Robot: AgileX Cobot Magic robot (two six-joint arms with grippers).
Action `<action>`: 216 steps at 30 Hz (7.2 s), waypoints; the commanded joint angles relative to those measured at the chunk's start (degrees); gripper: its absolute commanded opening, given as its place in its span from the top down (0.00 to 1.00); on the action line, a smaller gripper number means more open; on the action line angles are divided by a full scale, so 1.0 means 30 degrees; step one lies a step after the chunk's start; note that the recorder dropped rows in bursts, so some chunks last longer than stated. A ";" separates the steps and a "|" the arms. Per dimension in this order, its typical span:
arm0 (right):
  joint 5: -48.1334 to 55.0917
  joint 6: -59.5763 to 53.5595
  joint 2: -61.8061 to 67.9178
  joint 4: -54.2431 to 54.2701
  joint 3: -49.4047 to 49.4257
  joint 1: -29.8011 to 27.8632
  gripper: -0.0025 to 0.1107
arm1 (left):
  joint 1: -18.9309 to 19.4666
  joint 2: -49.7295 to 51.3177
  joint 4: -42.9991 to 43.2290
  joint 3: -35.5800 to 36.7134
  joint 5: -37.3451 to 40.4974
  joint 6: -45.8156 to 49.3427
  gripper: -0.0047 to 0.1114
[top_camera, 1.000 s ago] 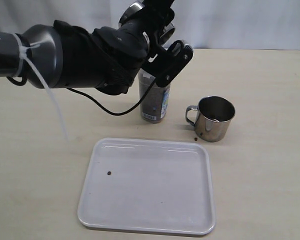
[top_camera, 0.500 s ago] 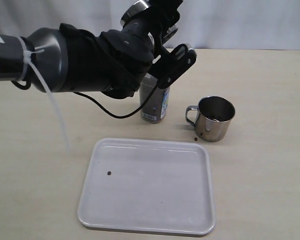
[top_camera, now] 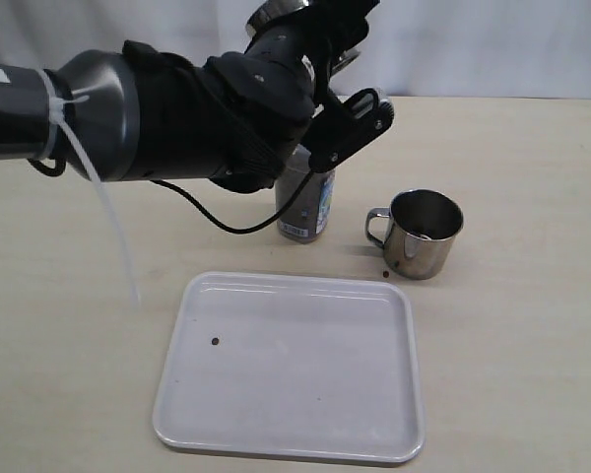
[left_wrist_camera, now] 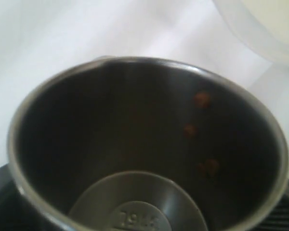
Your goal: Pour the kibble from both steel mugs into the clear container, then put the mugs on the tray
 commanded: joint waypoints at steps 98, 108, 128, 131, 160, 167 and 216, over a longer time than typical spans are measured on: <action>0.0060 -0.0094 -0.0058 0.0091 0.0062 0.0056 0.94 | 1.1685 0.3881 -5.5503 0.5391 0.5862 3.3830 0.96; 0.0060 -0.0094 -0.0058 0.0091 0.0062 0.0056 0.94 | 1.1237 0.3881 -5.7042 0.5391 0.5228 3.3830 0.96; 0.0060 -0.0094 -0.0058 0.0091 0.0062 0.0056 0.94 | 1.1108 0.3881 -5.5410 0.5391 0.5045 3.3830 0.47; 0.0060 -0.0094 -0.0058 0.0091 0.0062 0.0056 0.94 | 1.1108 0.3881 -5.5410 0.5391 0.5083 3.3830 0.41; 0.0060 -0.0094 -0.0058 0.0091 0.0062 0.0056 0.94 | 1.1142 0.0378 -5.4886 0.5391 0.5857 3.2310 0.27; 0.0060 -0.0094 -0.0058 0.0091 0.0062 0.0056 0.94 | 1.2178 -0.4501 -5.4881 0.5391 0.4204 2.6597 0.31; 0.0060 -0.0094 -0.0058 0.0091 0.0062 0.0056 0.94 | 1.2460 -3.4717 -5.4381 2.5822 -1.6174 1.5317 0.96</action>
